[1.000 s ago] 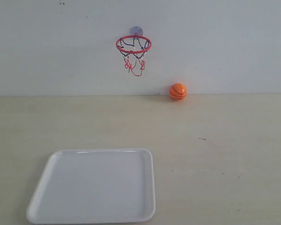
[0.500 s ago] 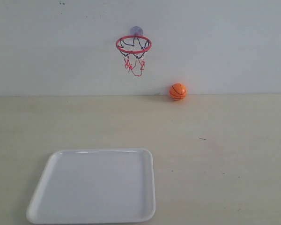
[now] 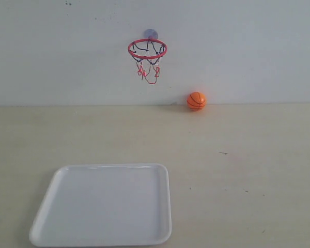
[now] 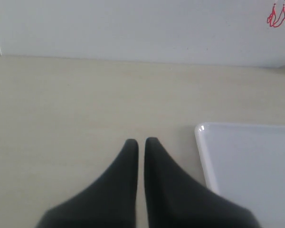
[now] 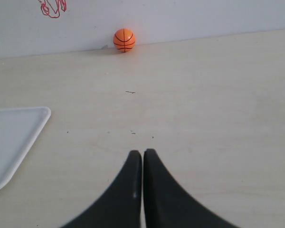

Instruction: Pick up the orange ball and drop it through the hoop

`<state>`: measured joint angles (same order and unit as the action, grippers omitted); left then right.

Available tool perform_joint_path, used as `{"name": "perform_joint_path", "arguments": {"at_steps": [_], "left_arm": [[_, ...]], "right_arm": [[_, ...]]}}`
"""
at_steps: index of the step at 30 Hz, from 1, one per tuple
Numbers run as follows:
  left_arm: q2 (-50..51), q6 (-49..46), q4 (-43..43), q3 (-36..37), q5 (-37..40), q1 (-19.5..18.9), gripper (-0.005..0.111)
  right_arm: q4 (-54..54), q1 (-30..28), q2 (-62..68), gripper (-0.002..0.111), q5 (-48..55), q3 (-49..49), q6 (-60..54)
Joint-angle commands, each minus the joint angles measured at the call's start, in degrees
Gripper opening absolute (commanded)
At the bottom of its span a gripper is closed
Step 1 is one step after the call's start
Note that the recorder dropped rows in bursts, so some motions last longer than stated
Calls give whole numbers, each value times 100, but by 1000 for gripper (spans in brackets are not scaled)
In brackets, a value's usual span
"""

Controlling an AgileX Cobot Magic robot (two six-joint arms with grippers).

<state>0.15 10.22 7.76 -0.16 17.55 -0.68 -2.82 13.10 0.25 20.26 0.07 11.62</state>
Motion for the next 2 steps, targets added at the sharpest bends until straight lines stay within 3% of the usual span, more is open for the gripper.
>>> {"name": "perform_joint_path", "arguments": {"at_steps": [1, 2], "left_arm": [[-15, -22, -35, 16, -22, -20, 4], [-15, -22, -35, 16, -22, -20, 4]], "right_arm": [[-48, 13, -25, 0, -70, -7, -19], [-48, 13, -25, 0, -70, -7, -19]]}}
